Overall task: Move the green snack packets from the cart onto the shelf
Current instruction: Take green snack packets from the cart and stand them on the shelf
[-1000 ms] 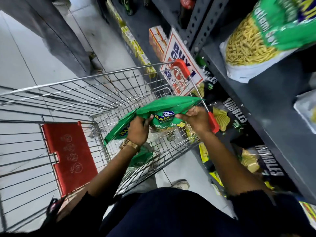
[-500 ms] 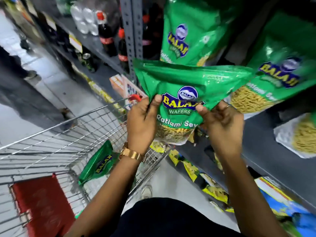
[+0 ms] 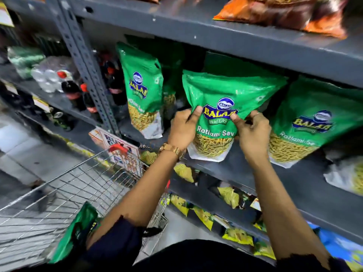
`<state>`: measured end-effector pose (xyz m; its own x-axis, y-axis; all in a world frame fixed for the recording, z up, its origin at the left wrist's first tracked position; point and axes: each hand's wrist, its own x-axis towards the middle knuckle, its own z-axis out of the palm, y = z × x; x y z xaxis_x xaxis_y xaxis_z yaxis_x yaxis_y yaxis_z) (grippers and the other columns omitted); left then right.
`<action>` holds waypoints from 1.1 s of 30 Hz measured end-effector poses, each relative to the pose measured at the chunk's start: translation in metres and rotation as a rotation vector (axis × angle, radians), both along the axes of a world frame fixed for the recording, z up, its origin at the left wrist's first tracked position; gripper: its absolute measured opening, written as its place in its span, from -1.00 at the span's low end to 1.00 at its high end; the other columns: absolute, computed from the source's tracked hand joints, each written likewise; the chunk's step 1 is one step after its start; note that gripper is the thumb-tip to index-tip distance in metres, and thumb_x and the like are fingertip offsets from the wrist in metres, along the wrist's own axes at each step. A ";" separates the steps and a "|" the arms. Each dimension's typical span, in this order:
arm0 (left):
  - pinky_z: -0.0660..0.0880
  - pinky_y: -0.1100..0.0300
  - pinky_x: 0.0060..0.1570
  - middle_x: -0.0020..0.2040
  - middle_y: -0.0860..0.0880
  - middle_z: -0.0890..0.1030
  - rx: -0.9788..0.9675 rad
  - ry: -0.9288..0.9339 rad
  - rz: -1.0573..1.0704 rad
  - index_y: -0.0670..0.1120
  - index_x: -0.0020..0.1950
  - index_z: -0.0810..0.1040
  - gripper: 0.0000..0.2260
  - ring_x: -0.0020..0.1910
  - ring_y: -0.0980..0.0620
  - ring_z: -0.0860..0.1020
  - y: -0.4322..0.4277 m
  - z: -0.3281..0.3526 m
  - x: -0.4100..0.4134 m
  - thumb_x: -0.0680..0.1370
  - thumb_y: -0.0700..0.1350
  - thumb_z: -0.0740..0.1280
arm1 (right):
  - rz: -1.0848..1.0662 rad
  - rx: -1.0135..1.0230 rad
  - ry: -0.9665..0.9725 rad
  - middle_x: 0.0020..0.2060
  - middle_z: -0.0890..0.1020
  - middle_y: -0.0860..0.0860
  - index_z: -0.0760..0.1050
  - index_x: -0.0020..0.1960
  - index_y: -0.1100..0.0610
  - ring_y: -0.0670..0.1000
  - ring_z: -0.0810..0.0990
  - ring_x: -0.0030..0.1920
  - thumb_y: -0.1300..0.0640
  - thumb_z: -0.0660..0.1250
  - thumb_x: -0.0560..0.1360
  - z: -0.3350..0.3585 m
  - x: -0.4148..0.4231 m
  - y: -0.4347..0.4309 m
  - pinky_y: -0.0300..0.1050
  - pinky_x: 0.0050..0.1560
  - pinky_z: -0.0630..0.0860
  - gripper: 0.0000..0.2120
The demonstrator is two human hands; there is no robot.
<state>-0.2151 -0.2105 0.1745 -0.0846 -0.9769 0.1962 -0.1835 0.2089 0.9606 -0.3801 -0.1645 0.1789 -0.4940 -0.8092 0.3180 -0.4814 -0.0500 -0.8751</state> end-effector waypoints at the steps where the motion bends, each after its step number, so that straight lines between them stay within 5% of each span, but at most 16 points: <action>1: 0.17 0.13 -0.37 -0.48 0.02 0.29 0.021 -0.002 0.014 -0.10 -0.45 0.24 -0.53 -0.46 0.10 0.24 -0.002 -0.005 -0.004 0.56 0.10 0.25 | -0.002 0.008 0.027 -0.49 0.35 0.04 0.35 -0.23 0.24 0.00 0.26 -0.42 -0.08 0.40 0.45 -0.005 -0.001 -0.002 0.02 -0.39 0.27 -0.59; 3: 0.24 0.19 -0.35 -0.43 -0.03 0.41 0.037 0.000 0.030 -0.15 -0.40 0.38 -0.57 -0.40 0.09 0.33 0.000 -0.014 -0.007 0.59 0.06 0.24 | 0.018 -0.004 -0.013 -0.46 0.43 0.15 0.39 -0.21 0.34 0.05 0.30 -0.42 -0.11 0.39 0.45 -0.018 -0.001 -0.002 0.02 -0.39 0.30 -0.52; 5: 0.44 0.17 -0.14 -0.15 -0.11 0.66 0.065 0.036 -0.001 -0.24 -0.05 0.61 -0.63 -0.16 0.07 0.54 0.003 -0.020 -0.009 0.60 0.05 0.21 | 0.038 -0.029 -0.077 -0.37 0.55 0.32 0.42 -0.15 0.35 0.17 0.42 -0.41 -0.17 0.36 0.43 -0.028 0.000 0.000 0.12 -0.37 0.43 -0.47; 8: 0.52 0.05 0.20 0.18 -0.06 0.66 0.113 0.041 -0.021 -0.10 0.25 0.54 -0.59 0.14 0.05 0.60 0.008 -0.020 -0.008 0.56 0.14 0.22 | 0.015 -0.033 -0.168 -0.19 0.57 0.40 0.44 -0.06 0.26 0.11 0.48 -0.32 -0.18 0.35 0.42 -0.035 0.004 0.006 0.18 -0.20 0.56 -0.52; 11: 0.49 -0.05 0.31 0.28 -0.03 0.60 0.166 0.049 -0.005 -0.01 0.34 0.44 -0.43 0.26 0.03 0.57 0.017 -0.030 -0.003 0.44 0.29 0.25 | -0.114 -0.139 -0.250 0.14 0.52 0.12 0.40 0.26 0.16 -0.02 0.54 -0.02 -0.02 0.38 0.48 -0.040 0.020 0.024 0.06 0.06 0.57 -0.56; 14: 0.39 0.01 0.41 0.40 -0.09 0.47 0.167 0.072 0.057 -0.03 0.41 0.35 -0.46 0.39 -0.01 0.45 0.036 -0.039 0.010 0.50 0.20 0.27 | -0.215 -0.253 -0.074 0.07 0.39 -0.08 0.37 0.27 0.13 0.13 0.47 0.07 -0.03 0.36 0.51 -0.047 0.041 0.048 0.20 0.04 0.50 -0.58; 17: 0.47 0.28 0.22 0.29 -0.05 0.54 0.130 0.073 0.108 -0.09 0.37 0.42 -0.66 0.24 0.07 0.51 0.059 -0.049 0.038 0.61 -0.03 0.24 | 0.022 -0.250 0.003 -0.02 0.42 -0.13 0.43 0.16 0.09 0.17 0.50 0.04 0.06 0.36 0.52 -0.051 0.069 0.066 0.13 0.06 0.49 -0.75; 22: 0.51 0.18 -0.03 -0.05 -0.07 0.66 0.131 -0.218 0.135 -0.12 0.09 0.61 -0.71 -0.09 0.05 0.61 0.112 -0.079 0.125 0.60 -0.01 0.16 | 0.650 0.105 0.103 -0.08 0.64 -0.04 0.54 0.01 0.06 0.02 0.61 -0.04 0.03 0.36 0.47 -0.087 0.127 0.057 0.00 0.02 0.56 -0.84; 26: 0.48 0.09 0.06 0.12 -0.21 0.65 0.536 -0.538 0.175 -0.20 0.18 0.57 -0.60 0.05 -0.11 0.61 0.181 -0.129 0.220 0.54 -0.01 0.11 | 1.075 0.453 0.253 0.06 0.66 0.11 0.56 0.11 0.19 0.03 0.60 0.08 0.17 0.43 0.43 -0.135 0.191 0.045 -0.29 0.08 0.44 -0.74; 29: 0.44 0.06 0.11 0.24 -0.29 0.58 0.909 -0.733 0.241 -0.23 0.30 0.48 -0.70 0.20 -0.23 0.56 0.238 -0.178 0.282 0.59 -0.24 0.17 | 1.321 0.719 0.491 0.21 0.59 0.19 0.49 0.24 0.26 0.14 0.55 0.24 0.16 0.45 0.42 -0.177 0.240 0.040 -0.11 0.19 0.42 -0.58; 33: 0.44 0.09 0.14 0.29 -0.30 0.55 1.171 -0.740 0.253 -0.21 0.33 0.48 -0.63 0.25 -0.24 0.53 0.295 -0.230 0.329 0.53 -0.36 0.16 | 1.524 1.045 0.822 0.36 0.46 0.25 0.35 0.38 0.30 0.21 0.46 0.34 0.18 0.50 0.39 -0.234 0.295 0.043 -0.02 0.30 0.41 -0.37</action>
<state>0.1137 0.0849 -0.0555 0.3913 -0.5448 -0.7417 -0.6273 -0.7476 0.2181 -0.0851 -0.1216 -0.0555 0.6247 -0.3309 -0.7073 -0.7653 -0.4393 -0.4704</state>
